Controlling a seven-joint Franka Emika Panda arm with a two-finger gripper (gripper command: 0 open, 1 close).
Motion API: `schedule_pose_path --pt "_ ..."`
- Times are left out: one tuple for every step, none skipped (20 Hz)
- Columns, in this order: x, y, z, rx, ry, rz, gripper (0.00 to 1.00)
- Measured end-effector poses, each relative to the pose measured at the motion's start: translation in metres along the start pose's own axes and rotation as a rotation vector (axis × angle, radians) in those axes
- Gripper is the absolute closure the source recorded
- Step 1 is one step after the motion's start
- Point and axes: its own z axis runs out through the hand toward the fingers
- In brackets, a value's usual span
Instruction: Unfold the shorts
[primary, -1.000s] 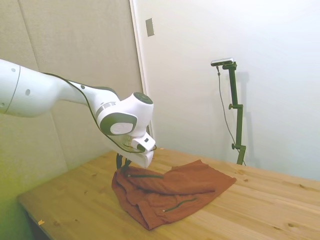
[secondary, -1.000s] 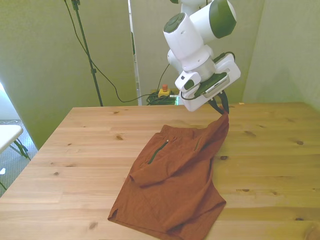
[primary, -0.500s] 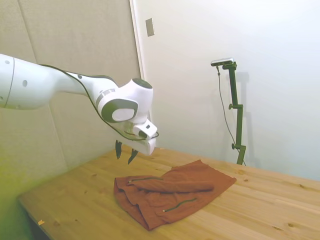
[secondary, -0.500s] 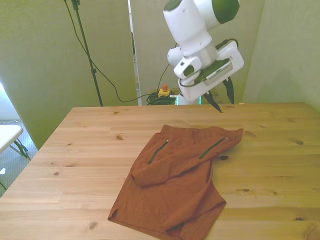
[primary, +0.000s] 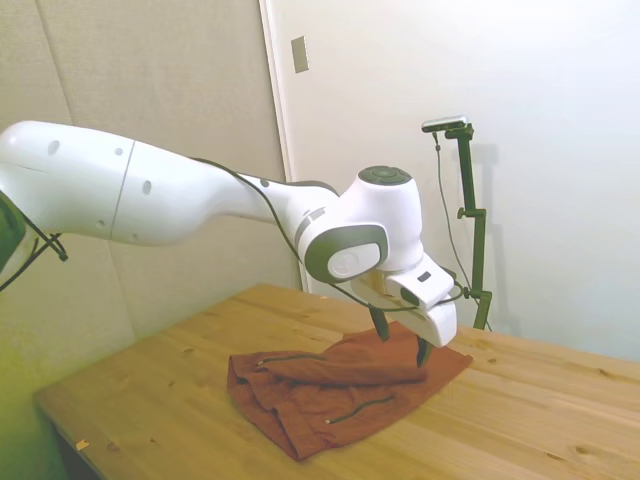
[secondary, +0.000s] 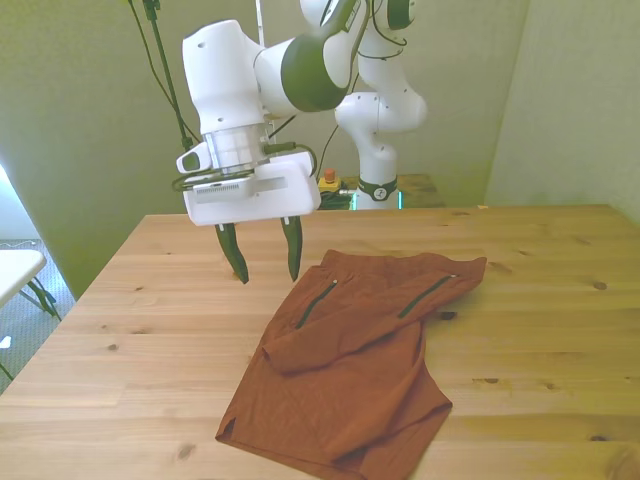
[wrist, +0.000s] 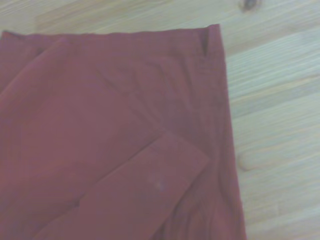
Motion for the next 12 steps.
schedule_pose_path --pt "0.0 -0.003 -0.001 -0.008 0.026 0.034 0.0" --pt "0.0 -0.005 0.0 -0.011 0.048 0.057 0.0" --pt "-0.002 -0.007 0.005 -0.012 0.049 0.076 0.0" --pt "-0.004 -0.009 0.011 -0.015 0.046 0.089 0.0" --pt "-0.005 -0.011 0.02 -0.022 0.038 0.1 0.0" --pt "-0.005 -0.012 0.029 -0.028 0.032 0.107 0.0" --pt "-0.005 -0.013 0.038 -0.032 0.027 0.114 0.0" --pt "-0.004 -0.015 0.046 -0.034 0.022 0.12 0.0" --pt "-0.003 -0.018 0.054 -0.03 0.014 0.126 0.0" --pt "-0.002 -0.021 0.06 -0.026 0.008 0.129 0.0" --pt "-0.001 -0.025 0.067 -0.021 0.001 0.134 1.0" --pt "0.0 -0.028 0.073 -0.016 -0.005 0.136 1.0"
